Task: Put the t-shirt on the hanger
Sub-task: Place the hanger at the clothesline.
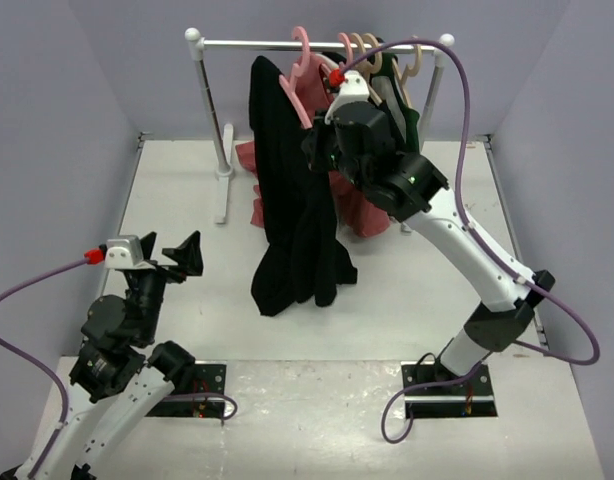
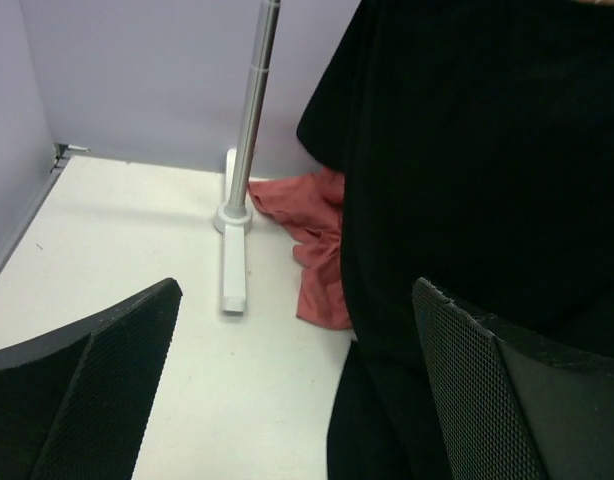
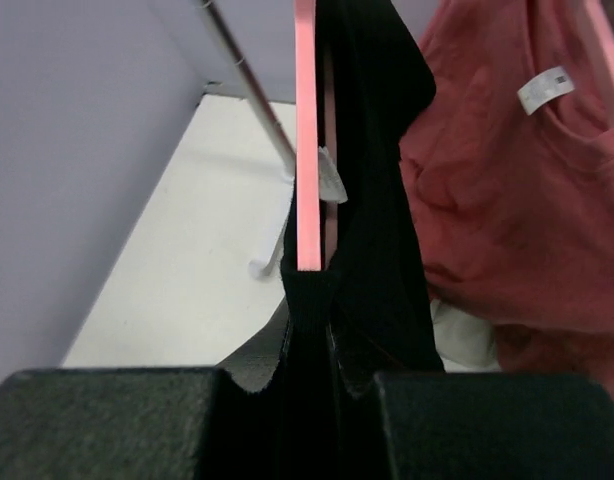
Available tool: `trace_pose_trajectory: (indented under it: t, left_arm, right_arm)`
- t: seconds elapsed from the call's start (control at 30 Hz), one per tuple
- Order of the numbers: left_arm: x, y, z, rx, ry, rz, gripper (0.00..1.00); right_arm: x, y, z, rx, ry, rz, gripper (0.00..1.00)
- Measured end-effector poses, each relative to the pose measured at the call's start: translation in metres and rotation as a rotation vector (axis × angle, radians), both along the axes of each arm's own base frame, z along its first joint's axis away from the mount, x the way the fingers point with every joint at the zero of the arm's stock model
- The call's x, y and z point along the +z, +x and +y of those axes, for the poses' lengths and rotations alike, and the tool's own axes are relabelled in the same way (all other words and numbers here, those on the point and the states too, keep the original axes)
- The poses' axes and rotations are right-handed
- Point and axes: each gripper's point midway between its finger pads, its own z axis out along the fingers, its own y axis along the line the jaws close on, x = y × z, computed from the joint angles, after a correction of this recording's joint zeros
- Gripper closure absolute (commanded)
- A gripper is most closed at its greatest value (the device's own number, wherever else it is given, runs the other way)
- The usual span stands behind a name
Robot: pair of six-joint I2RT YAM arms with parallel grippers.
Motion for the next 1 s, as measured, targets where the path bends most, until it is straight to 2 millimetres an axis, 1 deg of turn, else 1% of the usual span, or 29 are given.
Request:
trace_pose_trajectory:
  t: [0.07,0.17,0.3,0.37,0.43,0.53,0.73,0.83,0.93,1.0]
  left_arm:
    - [-0.015,0.002,-0.002,-0.004,0.010,0.015,0.00]
    - [-0.031,0.005,-0.006,-0.019,0.033,0.037,0.00]
    - [-0.032,0.005,-0.007,-0.021,0.043,0.033,0.00]
    - [-0.031,0.005,-0.008,-0.028,0.046,0.030,0.00]
    - [-0.031,0.005,-0.010,-0.038,0.051,0.029,0.00]
    - [-0.031,0.004,-0.012,-0.049,0.053,0.028,0.00]
    - [-0.032,0.004,-0.016,-0.072,0.058,0.028,0.00]
    - [-0.032,0.004,-0.018,-0.083,0.061,0.027,0.00]
    - [-0.032,0.004,-0.019,-0.089,0.063,0.027,0.00]
    - [-0.032,0.004,-0.020,-0.092,0.064,0.027,0.00]
  right_arm:
    - [-0.001,0.018,-0.001,-0.052,0.000,-0.004,1.00]
    - [-0.004,0.031,-0.009,-0.103,0.003,0.003,1.00]
    - [0.004,0.038,-0.009,-0.124,0.040,-0.009,1.00]
    - [0.001,0.041,-0.006,-0.124,0.052,-0.011,1.00]
    - [-0.005,0.046,0.001,-0.123,0.058,-0.015,1.00]
    - [-0.017,0.060,0.015,-0.123,0.062,-0.021,1.00]
    - [-0.053,0.091,0.041,-0.127,0.014,-0.022,1.00]
    - [-0.062,0.106,0.049,-0.140,-0.012,-0.021,1.00]
    - [-0.061,0.122,0.057,-0.147,-0.007,-0.036,1.00]
    - [-0.062,0.130,0.057,-0.155,-0.008,-0.041,1.00]
